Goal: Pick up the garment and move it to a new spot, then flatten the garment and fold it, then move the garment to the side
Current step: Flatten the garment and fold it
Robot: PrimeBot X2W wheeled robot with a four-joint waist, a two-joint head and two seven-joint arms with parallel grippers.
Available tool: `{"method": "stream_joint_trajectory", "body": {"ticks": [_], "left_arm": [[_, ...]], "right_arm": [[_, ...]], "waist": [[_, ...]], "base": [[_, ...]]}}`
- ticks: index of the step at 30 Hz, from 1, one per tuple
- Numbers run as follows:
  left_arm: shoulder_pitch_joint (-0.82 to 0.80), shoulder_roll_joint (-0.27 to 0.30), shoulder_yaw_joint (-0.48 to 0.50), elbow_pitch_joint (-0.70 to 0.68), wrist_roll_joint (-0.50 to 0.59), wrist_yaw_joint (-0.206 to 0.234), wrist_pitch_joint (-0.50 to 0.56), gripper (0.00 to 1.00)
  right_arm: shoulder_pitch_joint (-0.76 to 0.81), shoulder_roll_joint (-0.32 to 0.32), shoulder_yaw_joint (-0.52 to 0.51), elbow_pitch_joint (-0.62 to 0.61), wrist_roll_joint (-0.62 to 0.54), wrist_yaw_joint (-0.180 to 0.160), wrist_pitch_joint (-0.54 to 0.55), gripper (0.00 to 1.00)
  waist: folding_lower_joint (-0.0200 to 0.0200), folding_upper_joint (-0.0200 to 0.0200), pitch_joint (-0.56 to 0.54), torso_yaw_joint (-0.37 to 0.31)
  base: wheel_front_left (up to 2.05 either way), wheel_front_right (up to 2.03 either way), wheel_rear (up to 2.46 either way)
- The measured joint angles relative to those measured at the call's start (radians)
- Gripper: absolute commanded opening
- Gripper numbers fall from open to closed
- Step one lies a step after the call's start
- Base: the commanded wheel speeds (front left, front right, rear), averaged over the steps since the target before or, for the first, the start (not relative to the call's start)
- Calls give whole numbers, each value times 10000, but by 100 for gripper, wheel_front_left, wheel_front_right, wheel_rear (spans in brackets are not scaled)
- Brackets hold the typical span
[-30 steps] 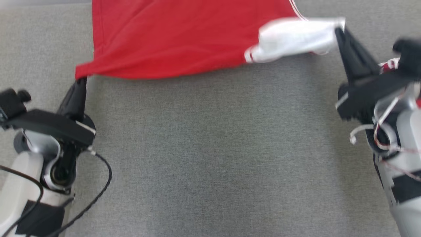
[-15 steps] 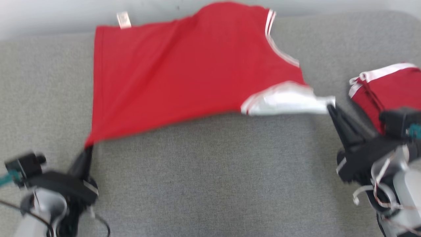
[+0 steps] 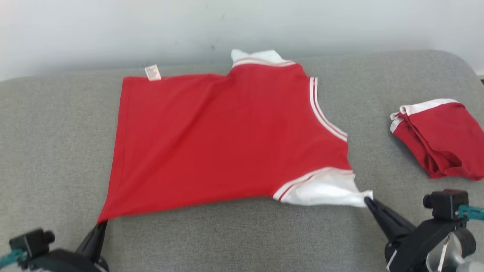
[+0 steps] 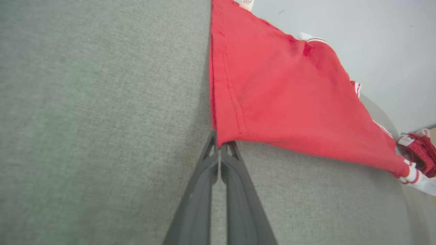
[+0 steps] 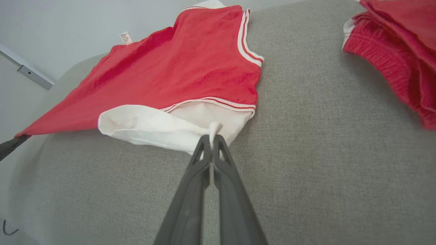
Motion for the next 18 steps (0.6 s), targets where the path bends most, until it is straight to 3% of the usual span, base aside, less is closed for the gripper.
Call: {"method": "stream_joint_trajectory", "body": {"ticks": [14,18], "left_arm": [[1115,280,211,-974,-42,284,-155,0],[1533,431,322,-1292,-48,447,-153,0]], "right_arm": [[2234,-263,-194,-1597,1517,-4,1476,0],[2416,-443,-339,-1858,1597,-171,1795,0]], "waist": [[2,0,-177,35],[1,0,-158,-9]], "base": [[0,0,0],[0,0,0]]}}
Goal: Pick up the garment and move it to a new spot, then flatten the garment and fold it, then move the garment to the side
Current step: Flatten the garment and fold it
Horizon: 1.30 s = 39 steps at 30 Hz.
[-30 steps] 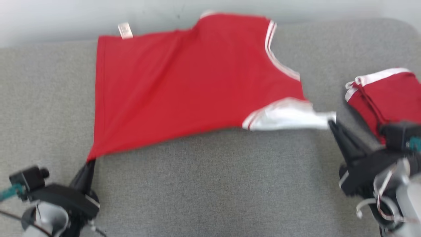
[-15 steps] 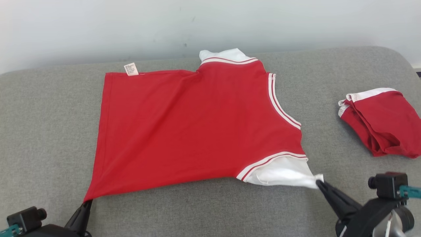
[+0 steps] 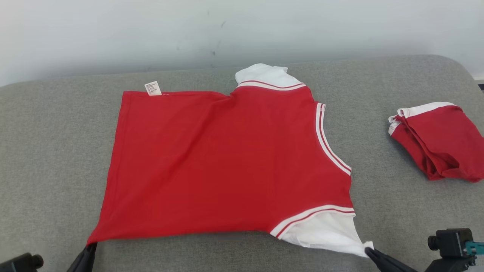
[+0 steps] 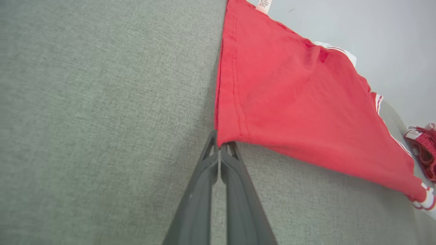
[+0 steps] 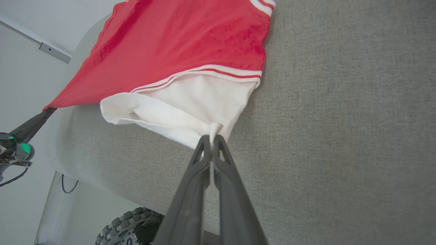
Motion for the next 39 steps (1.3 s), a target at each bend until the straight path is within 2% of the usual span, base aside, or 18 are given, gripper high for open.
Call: {"method": "stream_joint_trajectory", "body": {"ticks": [14,26,27,28,32,39], "left_arm": [[721,247,8,-757,-38,447,483,0],[1339,395,130,-1319,-199,805,844,0],[1339,416,107,-1361,-199,840,909,61],[1338,424,104,-1404,-198,895,909,100],[1340,514,86,-1511,-142,1093,1066,100],[1333,523,173,-1898,-21,1308,965,100]], "right_arm": [[705,-159,63,-706,646,-374,1089,0],[1158,-291,-280,-1229,1047,-771,1404,0],[1145,-291,-299,-1241,1045,-815,1406,6],[1136,-288,-326,-1267,1045,-857,1404,100],[1101,-295,-378,-1285,949,-1068,1488,100],[945,-297,-403,-1271,750,-1168,1459,100]], "waist": [[1,1,117,7],[1,1,266,176],[2,1,277,190],[2,1,288,203],[1,1,306,245],[1,1,181,273]], "base": [[0,0,0],[0,0,0],[0,0,0],[0,0,0],[0,0,0],[0,0,0]]}}
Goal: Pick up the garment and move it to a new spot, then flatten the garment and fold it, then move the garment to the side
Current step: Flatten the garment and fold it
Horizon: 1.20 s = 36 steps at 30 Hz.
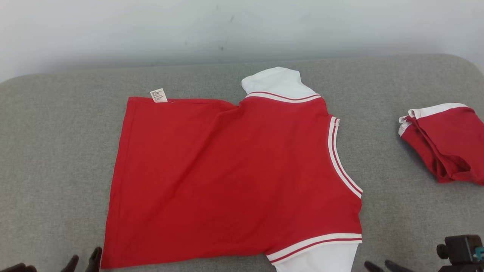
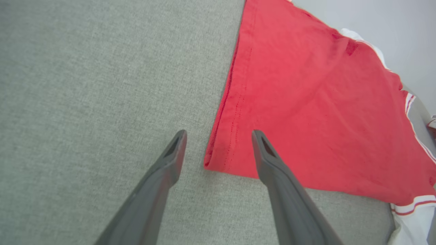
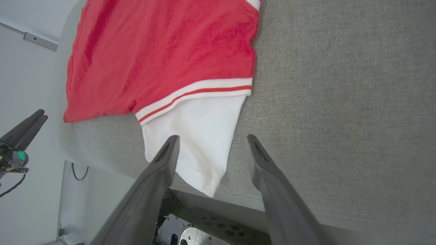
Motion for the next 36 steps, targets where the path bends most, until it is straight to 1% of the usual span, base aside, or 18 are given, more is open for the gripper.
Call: {"method": "stream_joint_trajectory", "body": {"ticks": [3,6,7,8,9,11,12,14,17,20,22,28,33,36], "left_arm": [[-65,-96,98,-357,184,13,-435,100],[-262,-255,119,-694,616,111,-1014,100],[-329,-288,146,-779,769,111,-1220,100],[-404,-330,161,-880,938,146,-1486,100],[-486,-443,194,-972,1074,238,-1749,100],[-650,-702,161,-1139,1459,311,-2211,100],[-717,-819,142,-1179,1611,368,-2420,100],[-788,-926,61,-1198,2044,420,-2805,100],[-816,-1106,-25,-1174,2405,468,-3289,100],[-841,-1302,-151,-1158,2803,537,-3359,100],[-821,-1319,-267,-1108,3139,541,-3359,100],[-541,-1425,-221,-1053,3756,631,-3450,100],[-543,-1613,-316,-926,3923,633,-3450,100],[-545,-1664,-332,-861,3963,635,-3452,100]], "right_arm": [[-262,132,-10,8,-198,-84,-322,100],[-750,529,-12,77,-489,-169,-826,100],[-947,717,-63,142,-568,-263,-1070,100],[-1151,853,-65,219,-698,-263,-1302,100],[-1355,1035,-77,290,-813,-332,-1565,100],[-1691,1313,-54,426,-1185,-353,-2090,100],[-1849,1473,-65,545,-1356,-431,-2406,100],[-2157,1724,-23,805,-1783,-439,-2968,100],[-2406,1942,228,1216,-2489,-454,-3793,100],[-2499,2086,512,1693,-3078,-449,-4512,100],[-2564,2228,654,1952,-3329,-424,-5028,100],[-2875,2552,719,2556,-4165,-487,-6497,100],[-3188,2598,734,3064,-4452,-512,-7430,100],[-3202,2591,748,3298,-4477,-479,-7770,100]], "waist": [[0,0,-111,15],[0,0,-243,25],[0,0,-291,25],[0,0,-341,25],[0,0,-393,23],[0,0,-503,17],[0,0,-559,14],[0,0,-680,2],[0,0,-875,-19],[-1,0,-1083,-51],[-1,0,-1227,-84],[-1,-1,-1509,-318],[-1,0,-1612,-502],[-1,0,-1618,-513]], "base": [[0,0,0],[0,0,0],[0,0,0],[0,0,0],[0,0,0],[0,0,0],[0,0,0],[0,0,0],[0,0,0],[0,0,0],[0,0,0],[0,0,0],[0,0,0],[0,0,0]]}}
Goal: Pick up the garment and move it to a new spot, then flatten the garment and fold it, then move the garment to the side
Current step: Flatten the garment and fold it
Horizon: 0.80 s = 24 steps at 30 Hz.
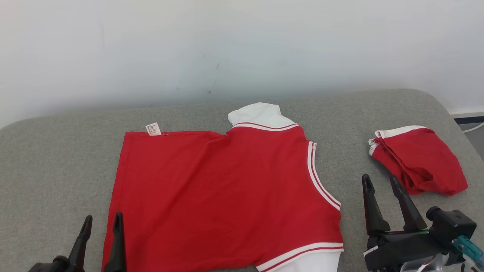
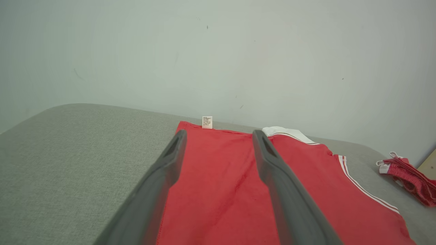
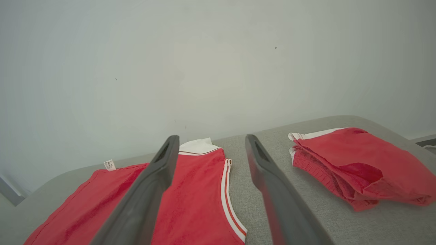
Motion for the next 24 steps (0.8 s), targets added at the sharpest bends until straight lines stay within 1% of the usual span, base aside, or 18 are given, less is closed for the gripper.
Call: {"method": "stream_joint_trajectory", "body": {"ticks": [6,13,14,15,17,19,21,24], "left_arm": [[3,-42,132,36,27,0,-27,100],[11,-42,196,61,38,-13,-27,100],[36,-38,194,107,23,-31,-27,100],[102,-36,194,150,-155,-207,-27,100],[323,2,224,236,-232,-265,-19,100],[455,113,334,529,-378,-259,142,100],[547,230,470,880,-575,-267,435,100],[714,234,562,1484,-928,-259,880,100]], "right_arm": [[0,-12,27,360,-92,132,-506,100],[-1,6,84,669,-253,238,-685,100],[-1,12,79,688,-288,240,-736,100],[-1,17,71,700,-295,244,-765,100],[-1,21,73,690,-343,247,-775,100],[-15,25,69,742,-359,249,-844,100],[-35,33,65,807,-384,326,-846,100],[-139,61,92,838,-437,357,-863,100]], "waist": [[0,0,1,14],[0,0,45,36],[0,0,55,39],[0,0,65,43],[0,0,101,48],[0,0,145,55],[0,0,168,59],[0,0,197,52]], "base": [[0,0,0],[0,0,0],[0,0,0],[0,0,0],[0,0,0],[0,0,0],[0,0,0],[0,0,0]]}}
